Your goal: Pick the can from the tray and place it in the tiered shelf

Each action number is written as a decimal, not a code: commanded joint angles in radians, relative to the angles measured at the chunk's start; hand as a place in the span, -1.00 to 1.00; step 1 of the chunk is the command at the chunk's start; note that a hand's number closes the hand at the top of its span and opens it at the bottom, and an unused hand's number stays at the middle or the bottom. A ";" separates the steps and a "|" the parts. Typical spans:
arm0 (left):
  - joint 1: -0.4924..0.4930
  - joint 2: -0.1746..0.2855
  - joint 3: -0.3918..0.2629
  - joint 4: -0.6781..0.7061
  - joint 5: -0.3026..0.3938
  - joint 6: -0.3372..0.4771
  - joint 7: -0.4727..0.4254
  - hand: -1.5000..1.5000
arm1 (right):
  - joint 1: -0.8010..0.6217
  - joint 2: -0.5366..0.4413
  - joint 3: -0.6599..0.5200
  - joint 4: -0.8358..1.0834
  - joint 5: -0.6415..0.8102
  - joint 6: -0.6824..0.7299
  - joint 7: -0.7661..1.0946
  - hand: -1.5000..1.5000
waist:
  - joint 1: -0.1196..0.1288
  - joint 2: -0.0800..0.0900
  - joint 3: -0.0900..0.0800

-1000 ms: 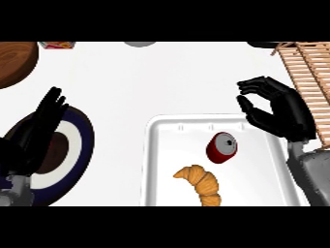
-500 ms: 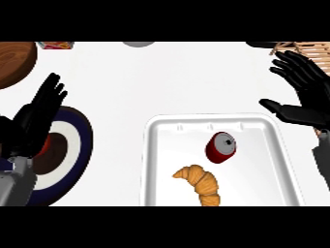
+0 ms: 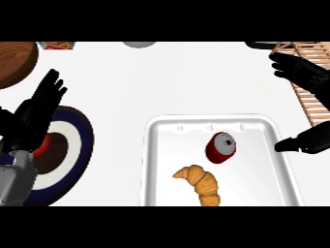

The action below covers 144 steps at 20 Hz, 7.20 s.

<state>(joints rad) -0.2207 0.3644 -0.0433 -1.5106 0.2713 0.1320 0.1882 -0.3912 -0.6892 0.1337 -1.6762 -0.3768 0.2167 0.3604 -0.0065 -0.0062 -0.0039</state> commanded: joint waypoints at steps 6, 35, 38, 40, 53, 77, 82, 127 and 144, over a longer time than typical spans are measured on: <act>-0.043 -0.027 -0.032 0.002 -0.022 0.009 0.022 0.00 | -0.198 -0.172 0.278 -0.196 0.339 0.096 0.380 -1.00 | 0.028 0.002 -0.001; -0.004 -0.051 0.049 -0.030 -0.052 -0.030 0.051 0.00 | -0.123 0.138 0.542 -0.137 0.687 0.226 0.697 -1.00 | 0.008 0.004 0.004; -0.043 -0.055 0.048 0.008 -0.072 -0.048 0.027 0.00 | -0.164 0.246 0.548 -0.101 0.710 0.239 0.775 -1.00 | 0.008 0.006 0.003; -0.005 -0.065 0.046 -0.035 -0.070 -0.046 0.057 0.00 | -0.089 0.206 0.515 -0.109 0.744 0.229 0.699 -1.00 | 0.008 0.005 0.004; 0.004 -0.110 0.080 0.037 -0.114 -0.085 -0.026 0.00 | -0.030 0.338 0.434 0.080 0.940 0.247 0.480 -1.00 | 0.009 0.007 0.004; -0.043 -0.153 0.099 -0.020 -0.155 -0.102 0.062 0.00 | -0.040 0.634 0.383 0.397 1.317 0.015 0.327 1.00 | 0.018 0.008 0.004; -0.098 -0.130 0.124 0.032 -0.144 -0.117 0.073 0.00 | -0.179 0.685 0.430 0.445 1.193 -0.151 0.549 1.00 | 0.031 0.011 0.004; -0.040 -0.132 0.168 0.046 -0.147 -0.160 0.025 0.00 | -0.206 0.241 -0.467 -0.165 1.164 -0.084 0.552 1.00 | -0.002 0.005 0.004; 0.031 -0.173 0.140 -0.117 -0.177 -0.136 0.107 0.00 | -0.001 0.156 -0.647 -0.042 0.986 -0.152 0.272 1.00 | 0.007 0.005 0.004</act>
<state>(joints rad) -0.2254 0.2014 0.1100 -1.5506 0.0987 -0.0123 0.2472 -0.4517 -0.5270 -0.4903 -1.7166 0.6368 0.0683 0.6766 -0.0005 -0.0007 0.0000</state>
